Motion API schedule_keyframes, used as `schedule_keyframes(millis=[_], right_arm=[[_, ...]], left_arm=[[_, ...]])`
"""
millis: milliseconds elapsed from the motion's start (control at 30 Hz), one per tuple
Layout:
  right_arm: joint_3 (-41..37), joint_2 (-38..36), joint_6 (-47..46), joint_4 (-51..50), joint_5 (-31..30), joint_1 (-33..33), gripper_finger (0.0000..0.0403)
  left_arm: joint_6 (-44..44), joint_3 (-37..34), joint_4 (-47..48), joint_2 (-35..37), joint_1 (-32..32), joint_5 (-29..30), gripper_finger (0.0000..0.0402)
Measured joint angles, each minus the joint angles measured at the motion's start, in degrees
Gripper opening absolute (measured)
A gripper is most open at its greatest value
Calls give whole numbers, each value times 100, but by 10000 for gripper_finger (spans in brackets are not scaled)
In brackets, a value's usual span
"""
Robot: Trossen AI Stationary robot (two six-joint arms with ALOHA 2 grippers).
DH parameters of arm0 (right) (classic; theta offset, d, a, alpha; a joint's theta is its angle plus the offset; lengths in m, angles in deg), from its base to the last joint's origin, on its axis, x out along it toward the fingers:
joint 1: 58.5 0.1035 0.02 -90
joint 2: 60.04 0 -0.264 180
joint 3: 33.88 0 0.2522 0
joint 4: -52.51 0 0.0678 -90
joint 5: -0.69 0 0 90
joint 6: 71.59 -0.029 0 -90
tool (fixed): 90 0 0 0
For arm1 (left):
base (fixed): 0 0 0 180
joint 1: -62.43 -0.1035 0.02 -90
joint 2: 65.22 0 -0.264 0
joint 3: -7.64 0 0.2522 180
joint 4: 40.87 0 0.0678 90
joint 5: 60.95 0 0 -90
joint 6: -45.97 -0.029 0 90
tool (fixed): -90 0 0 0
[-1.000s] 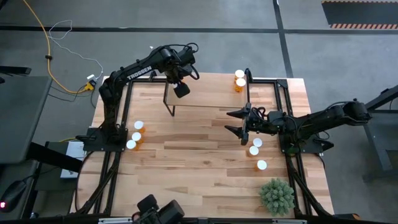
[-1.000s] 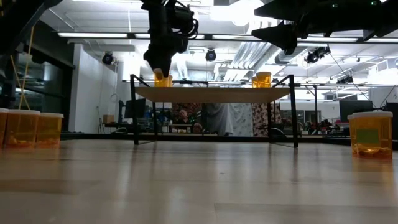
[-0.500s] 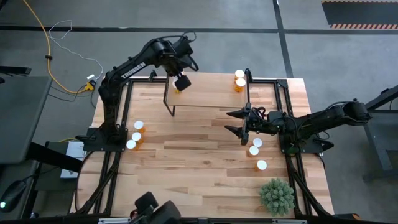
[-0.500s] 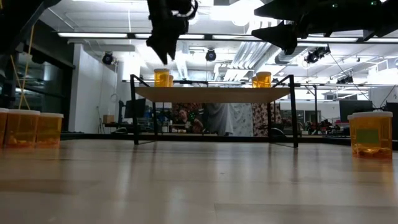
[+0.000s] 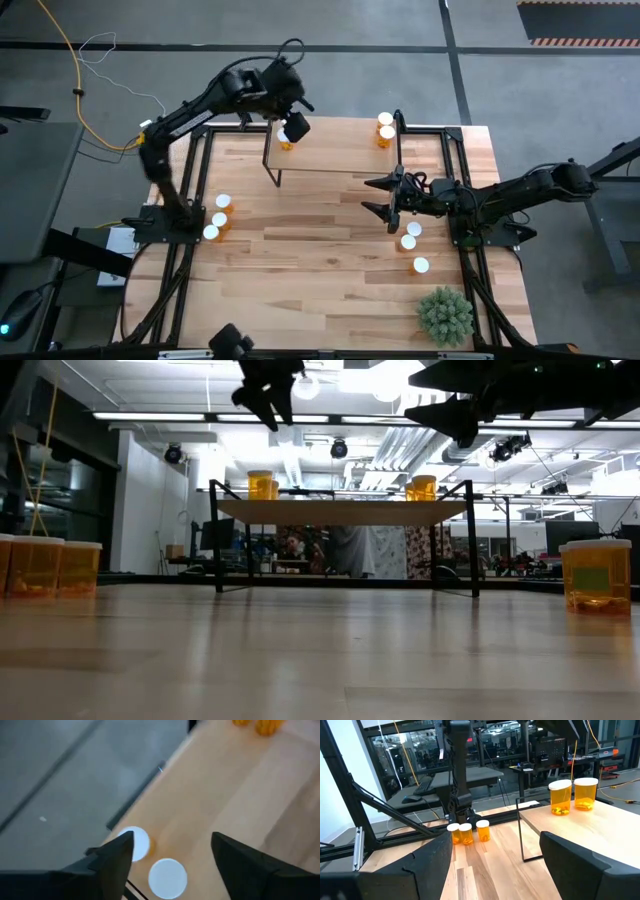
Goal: Pick and place medicine bottles onto shelf by color
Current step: Put the yellow pill bottle on the shelf
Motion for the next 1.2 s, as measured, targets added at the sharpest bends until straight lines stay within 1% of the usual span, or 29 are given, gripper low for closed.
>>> schedule_keyframes(millis=[67, 167, 300, 367, 400, 467, 567, 667, 767, 967, 1200], right_arm=[[0, 0, -6, -42, 0, -2, 291], [0, 0, -10, -68, 0, 1, 291], [0, 0, -13, -63, 0, 0, 291], [0, 0, -13, -29, 0, -1, 291], [0, 0, -14, 8, 0, 0, 291], [0, 0, -17, 70, 0, -1, 291], [0, 0, -96, 99, 0, 0, 291], [0, 0, -118, 101, 0, 0, 291], [0, 0, -106, 101, 0, 1, 291], [0, 0, -38, 98, 0, 1, 291], [0, 0, -10, 97, 0, 1, 291]], left_arm=[[49, -772, -590, 522, 145, 250, 216], [172, -2152, -1660, 1459, 367, 405, 162], [445, -4049, -3277, 2695, 577, 458, 74], [505, -4841, -4124, 3104, 610, 448, 27], [522, -5179, -4504, 3233, 601, 390, 14], [630, -5649, -5011, 3318, 523, 168, 10], [644, -5939, -5263, 3114, 377, -62, 3], [642, -5914, -5415, 2712, 292, -74, 2], [494, -5715, -5695, 2473, 222, -19, 1], [522, -5541, -5592, 2263, 87, 70, 0], [604, -5535, -5234, 2256, 105, 412, 0]])
